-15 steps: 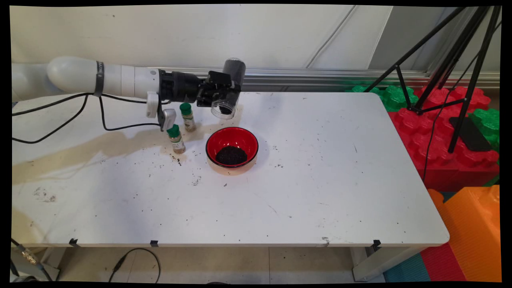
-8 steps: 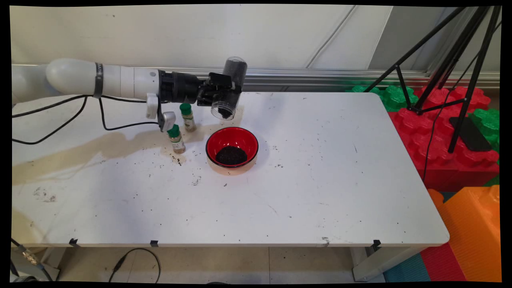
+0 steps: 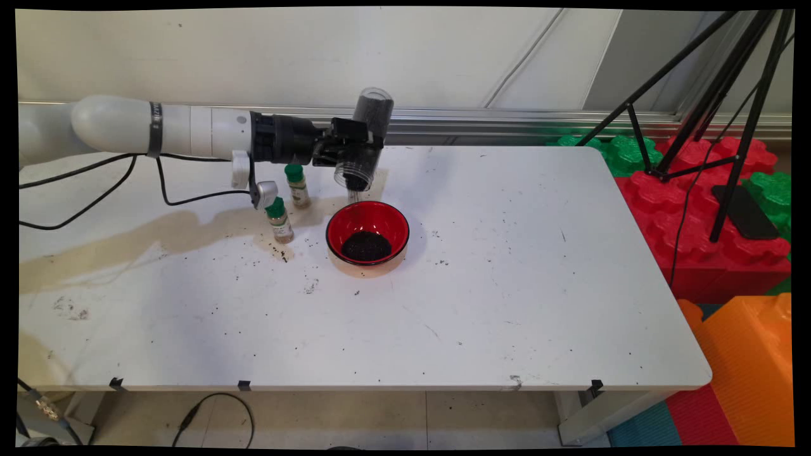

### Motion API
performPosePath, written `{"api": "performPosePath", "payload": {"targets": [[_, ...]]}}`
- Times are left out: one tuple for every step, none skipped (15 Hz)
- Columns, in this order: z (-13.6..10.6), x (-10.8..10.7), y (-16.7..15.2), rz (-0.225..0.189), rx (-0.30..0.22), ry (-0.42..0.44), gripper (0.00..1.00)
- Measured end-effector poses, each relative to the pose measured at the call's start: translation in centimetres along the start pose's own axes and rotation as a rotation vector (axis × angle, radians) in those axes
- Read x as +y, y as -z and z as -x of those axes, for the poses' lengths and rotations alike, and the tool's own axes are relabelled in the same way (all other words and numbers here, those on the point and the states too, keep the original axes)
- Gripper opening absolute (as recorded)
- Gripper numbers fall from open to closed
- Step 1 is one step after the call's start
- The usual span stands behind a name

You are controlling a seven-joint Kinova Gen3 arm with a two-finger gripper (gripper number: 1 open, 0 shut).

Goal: Pour the black seasoning powder in the red bowl

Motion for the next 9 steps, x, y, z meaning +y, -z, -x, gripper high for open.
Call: {"api": "performPosePath", "payload": {"targets": [[-0.04,-0.04,0.01,-0.001,-0.001,-0.008,0.0],[-0.08,-0.08,0.01,-0.001,-0.001,-0.018,0.0],[-0.11,-0.11,0.02,-0.002,-0.002,-0.027,0.0],[-0.14,-0.14,0.0,-0.003,-0.003,-0.034,0.0],[-0.18,-0.17,0.03,-0.003,-0.004,-0.041,0.0],[-0.21,-0.2,0.03,-0.003,-0.005,-0.048,0.0],[-0.26,-0.22,0.03,-0.004,-0.005,-0.053,0.0],[-0.3,-0.25,0.04,-0.004,-0.005,-0.059,0.0],[-0.34,-0.29,0.05,-0.005,-0.006,-0.064,0.0]]}}
